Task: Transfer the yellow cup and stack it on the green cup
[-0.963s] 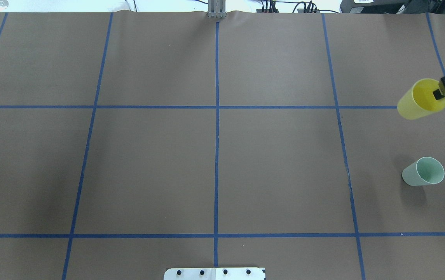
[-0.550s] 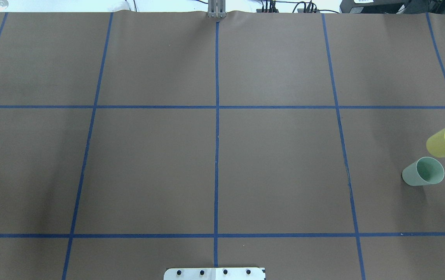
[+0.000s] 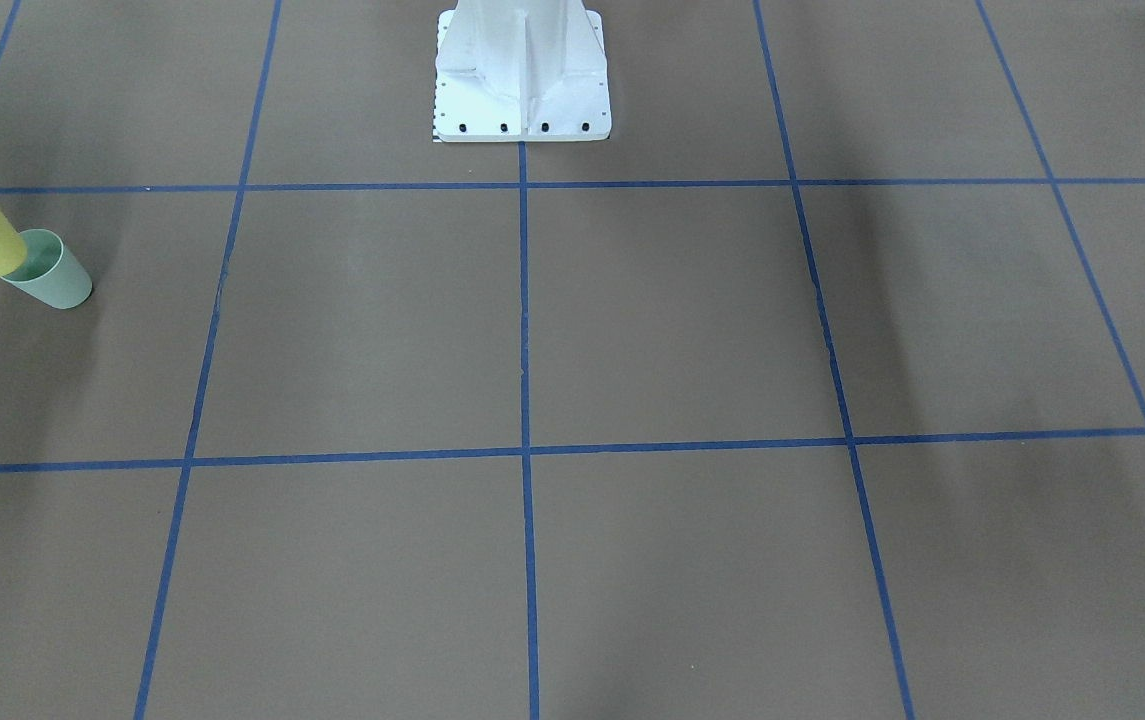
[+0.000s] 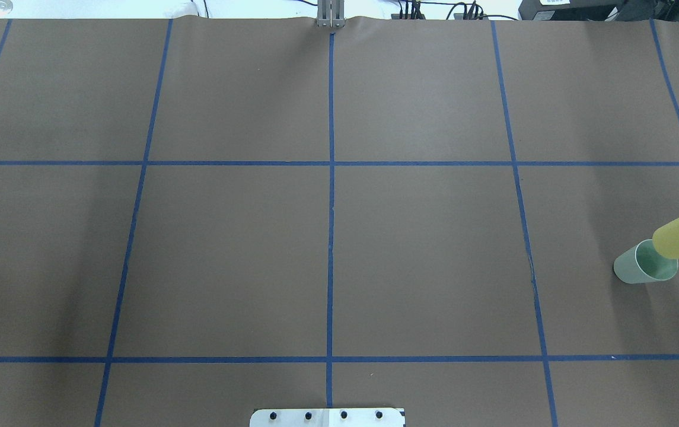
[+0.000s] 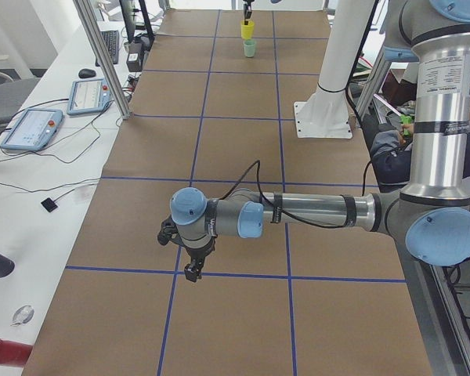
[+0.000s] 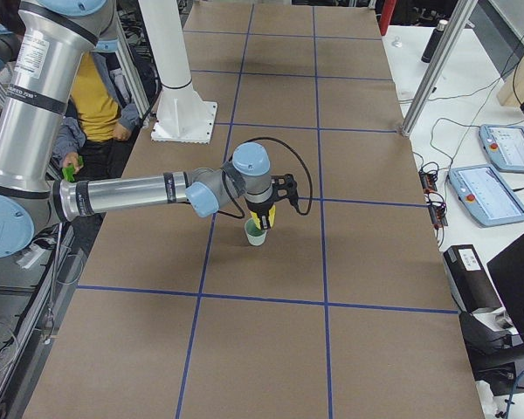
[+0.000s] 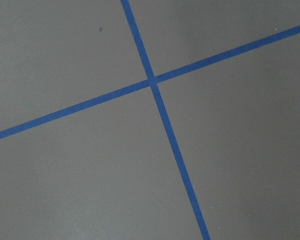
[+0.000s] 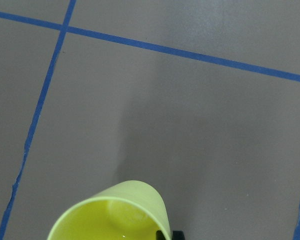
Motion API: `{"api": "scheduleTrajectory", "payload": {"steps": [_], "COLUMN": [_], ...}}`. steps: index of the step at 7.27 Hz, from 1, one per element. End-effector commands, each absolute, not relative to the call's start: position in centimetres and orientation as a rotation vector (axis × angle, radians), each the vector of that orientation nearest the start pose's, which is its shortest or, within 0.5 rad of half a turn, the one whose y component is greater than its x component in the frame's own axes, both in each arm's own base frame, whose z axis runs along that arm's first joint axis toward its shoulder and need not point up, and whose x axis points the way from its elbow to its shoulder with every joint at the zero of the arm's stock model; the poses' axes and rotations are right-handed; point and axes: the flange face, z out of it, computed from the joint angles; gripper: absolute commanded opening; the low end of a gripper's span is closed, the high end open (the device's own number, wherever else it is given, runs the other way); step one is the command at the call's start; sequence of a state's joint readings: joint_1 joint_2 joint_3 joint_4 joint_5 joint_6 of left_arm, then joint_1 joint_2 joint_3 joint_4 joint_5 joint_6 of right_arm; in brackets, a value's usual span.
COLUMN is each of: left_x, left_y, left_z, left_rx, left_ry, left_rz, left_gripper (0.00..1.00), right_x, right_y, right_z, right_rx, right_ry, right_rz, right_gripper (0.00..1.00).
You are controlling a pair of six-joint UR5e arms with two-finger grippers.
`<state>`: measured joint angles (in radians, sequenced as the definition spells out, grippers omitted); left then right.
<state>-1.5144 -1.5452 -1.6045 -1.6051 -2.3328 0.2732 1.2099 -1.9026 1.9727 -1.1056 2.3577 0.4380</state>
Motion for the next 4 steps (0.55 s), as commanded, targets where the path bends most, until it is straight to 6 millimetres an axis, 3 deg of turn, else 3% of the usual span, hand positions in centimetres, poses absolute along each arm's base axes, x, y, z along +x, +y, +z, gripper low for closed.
{"api": "scheduleTrajectory", "payload": {"steps": [1, 4], "left_x": [-3.8, -3.7], "left_y": [-48.7, -48.7], "left_z": [65.1, 65.1], "left_rx": [0.126, 0.126], "left_ry": [0.757, 0.758], "left_rz": [0.331, 0.332], "left_gripper": [1.00, 1.00], "right_x": [-7.5, -8.7], "right_y": [-37.3, -37.0], "right_z": [55.2, 55.2], "right_rx": [0.139, 0.126], "right_ry": [-0.914, -0.921], "right_rz": [-0.097, -0.119], "right_gripper": [0.00, 0.00]}}
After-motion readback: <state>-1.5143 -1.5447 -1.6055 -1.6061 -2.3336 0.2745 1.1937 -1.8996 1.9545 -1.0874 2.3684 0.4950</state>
